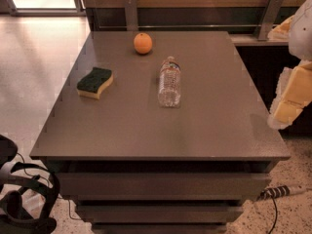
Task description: Place water bottle upright
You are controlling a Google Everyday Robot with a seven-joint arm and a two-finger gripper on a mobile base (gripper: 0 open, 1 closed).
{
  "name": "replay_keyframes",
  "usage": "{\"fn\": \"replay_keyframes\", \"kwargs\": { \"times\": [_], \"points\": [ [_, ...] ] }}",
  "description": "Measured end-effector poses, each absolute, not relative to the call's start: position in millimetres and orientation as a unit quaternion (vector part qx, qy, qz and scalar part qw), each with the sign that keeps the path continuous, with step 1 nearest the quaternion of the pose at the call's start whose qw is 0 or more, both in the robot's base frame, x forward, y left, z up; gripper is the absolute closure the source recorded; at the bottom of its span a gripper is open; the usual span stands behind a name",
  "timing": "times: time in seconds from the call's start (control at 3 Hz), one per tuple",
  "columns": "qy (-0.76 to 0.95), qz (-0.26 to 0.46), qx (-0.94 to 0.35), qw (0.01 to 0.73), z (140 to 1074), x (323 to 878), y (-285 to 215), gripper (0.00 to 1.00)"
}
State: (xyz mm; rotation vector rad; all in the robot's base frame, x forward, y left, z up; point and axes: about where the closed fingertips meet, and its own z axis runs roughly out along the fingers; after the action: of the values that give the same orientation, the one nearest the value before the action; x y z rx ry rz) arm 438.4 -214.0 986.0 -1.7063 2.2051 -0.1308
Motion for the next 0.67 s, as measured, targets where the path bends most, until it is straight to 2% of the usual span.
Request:
{"fn": "replay_keyframes", "kwargs": {
  "times": [0.67],
  "points": [
    [0.785, -0.042, -0.59, 0.186, 993, 452, -212, 0.0]
  ]
}}
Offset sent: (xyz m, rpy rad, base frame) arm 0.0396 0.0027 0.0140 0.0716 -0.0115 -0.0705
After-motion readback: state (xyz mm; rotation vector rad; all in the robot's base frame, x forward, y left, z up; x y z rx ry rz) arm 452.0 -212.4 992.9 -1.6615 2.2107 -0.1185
